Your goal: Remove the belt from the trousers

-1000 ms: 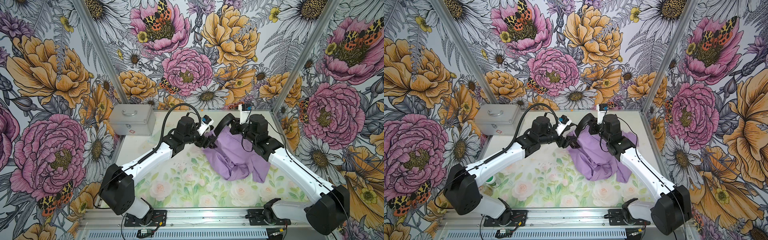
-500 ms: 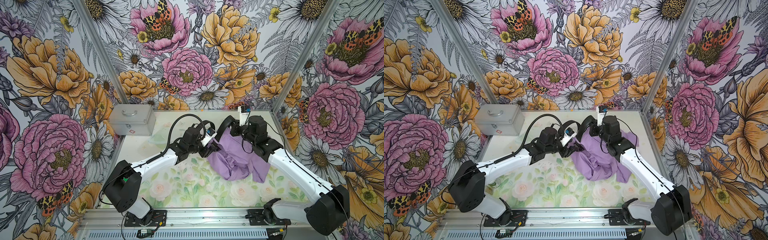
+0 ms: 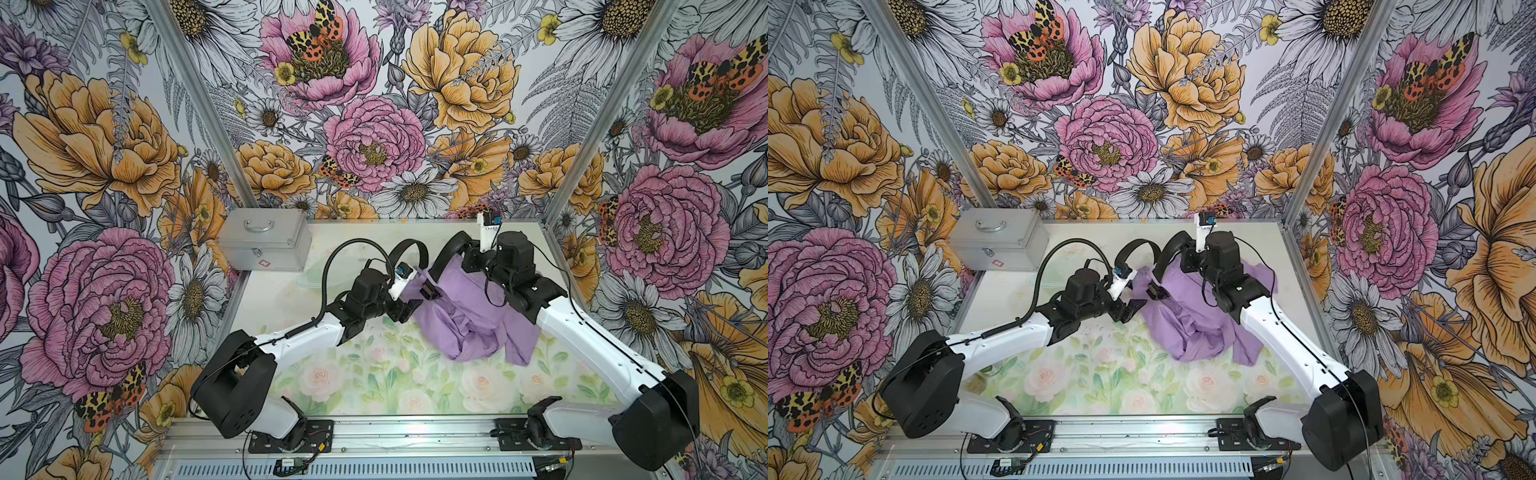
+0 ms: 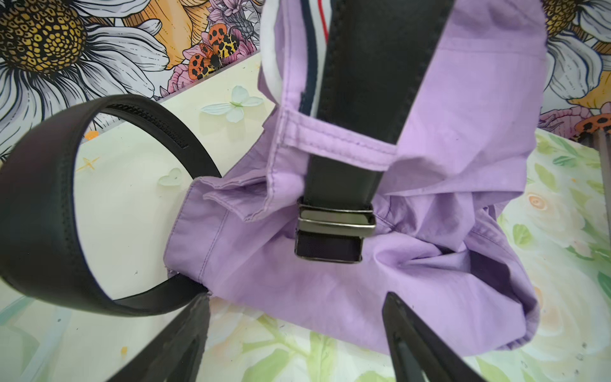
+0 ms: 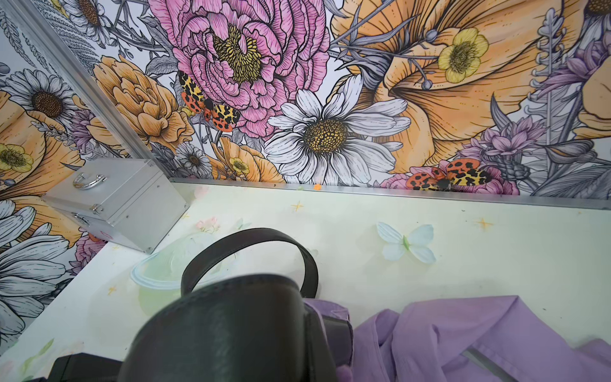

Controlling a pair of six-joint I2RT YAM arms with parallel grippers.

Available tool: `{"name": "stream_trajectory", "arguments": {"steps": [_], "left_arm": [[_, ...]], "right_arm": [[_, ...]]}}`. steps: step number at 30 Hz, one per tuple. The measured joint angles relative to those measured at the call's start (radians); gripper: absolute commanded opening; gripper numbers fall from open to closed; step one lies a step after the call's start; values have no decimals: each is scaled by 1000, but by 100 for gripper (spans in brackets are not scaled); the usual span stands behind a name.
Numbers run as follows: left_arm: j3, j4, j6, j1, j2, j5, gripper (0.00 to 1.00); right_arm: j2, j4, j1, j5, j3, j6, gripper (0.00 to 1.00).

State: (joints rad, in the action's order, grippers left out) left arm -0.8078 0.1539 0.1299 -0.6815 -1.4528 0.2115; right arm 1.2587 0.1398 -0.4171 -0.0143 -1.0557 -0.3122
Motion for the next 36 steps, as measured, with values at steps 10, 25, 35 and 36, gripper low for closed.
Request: {"name": "stream_trajectory", "arguments": {"steps": [10,25,35,36], "left_arm": [[-149,64,-9,-41,-163,60,70],[-244,75,-22,-56,-297,104,28],[-285,3,-7,-56,-282,100,12],[-296,-16,1,-56,-277,100,13]], "right_arm": [[0,5,0,1,0,0,0],[0,33,8,7,0,-2,17],[-117,36,16,34,101,33,84],[-152,35,16,34,137,42,86]]}}
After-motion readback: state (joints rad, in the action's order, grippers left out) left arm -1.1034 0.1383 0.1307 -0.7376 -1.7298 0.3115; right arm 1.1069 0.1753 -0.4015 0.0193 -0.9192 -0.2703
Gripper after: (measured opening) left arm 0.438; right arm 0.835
